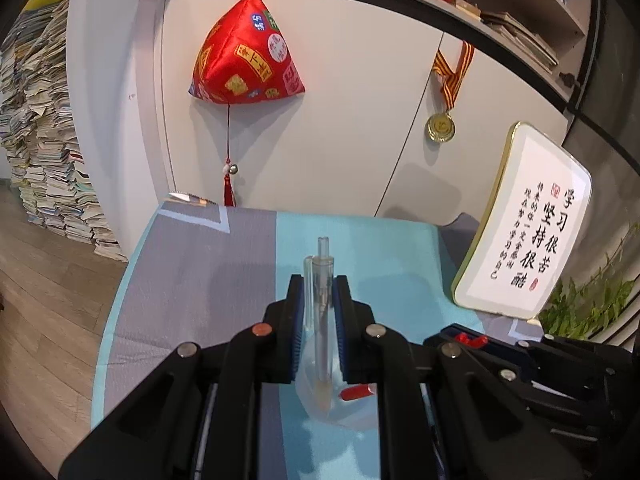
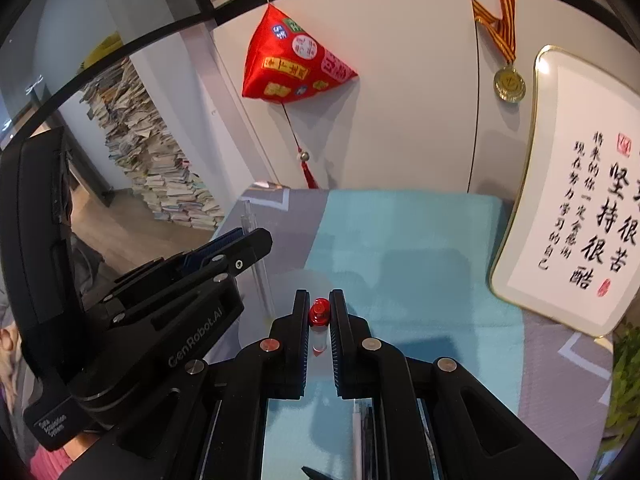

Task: Organize stationery
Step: 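Open both tools to drop the pens into the frosted cup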

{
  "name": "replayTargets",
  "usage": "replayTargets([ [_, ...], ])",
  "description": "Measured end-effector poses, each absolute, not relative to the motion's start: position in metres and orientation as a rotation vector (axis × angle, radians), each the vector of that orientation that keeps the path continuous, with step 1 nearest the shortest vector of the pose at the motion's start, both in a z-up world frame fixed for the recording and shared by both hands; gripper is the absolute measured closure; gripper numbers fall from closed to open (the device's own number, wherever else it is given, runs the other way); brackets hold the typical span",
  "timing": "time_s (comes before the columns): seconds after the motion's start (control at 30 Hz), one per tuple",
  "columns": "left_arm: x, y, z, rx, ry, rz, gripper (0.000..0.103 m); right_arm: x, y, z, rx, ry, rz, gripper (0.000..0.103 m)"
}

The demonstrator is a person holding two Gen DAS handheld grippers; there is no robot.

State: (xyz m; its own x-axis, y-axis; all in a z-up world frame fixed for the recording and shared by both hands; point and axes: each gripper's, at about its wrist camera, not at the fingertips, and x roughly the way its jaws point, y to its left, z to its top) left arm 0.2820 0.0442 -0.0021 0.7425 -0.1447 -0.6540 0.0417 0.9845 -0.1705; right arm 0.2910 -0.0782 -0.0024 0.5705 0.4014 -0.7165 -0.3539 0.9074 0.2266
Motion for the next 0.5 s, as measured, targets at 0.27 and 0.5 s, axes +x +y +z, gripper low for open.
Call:
replayTargets([
  [0.27, 0.273, 0.041, -0.002, -0.127, 0.746, -0.103, 0.083, 0.286, -0.083, -0.003, 0.087, 0.869, 0.449, 0.092],
  [0.5, 0.252, 0.046, 0.017, -0.129, 0.693, -0.085, 0.061, 0.270, -0.092, 0.009, 0.116, 0.854, 0.452, 0.092],
])
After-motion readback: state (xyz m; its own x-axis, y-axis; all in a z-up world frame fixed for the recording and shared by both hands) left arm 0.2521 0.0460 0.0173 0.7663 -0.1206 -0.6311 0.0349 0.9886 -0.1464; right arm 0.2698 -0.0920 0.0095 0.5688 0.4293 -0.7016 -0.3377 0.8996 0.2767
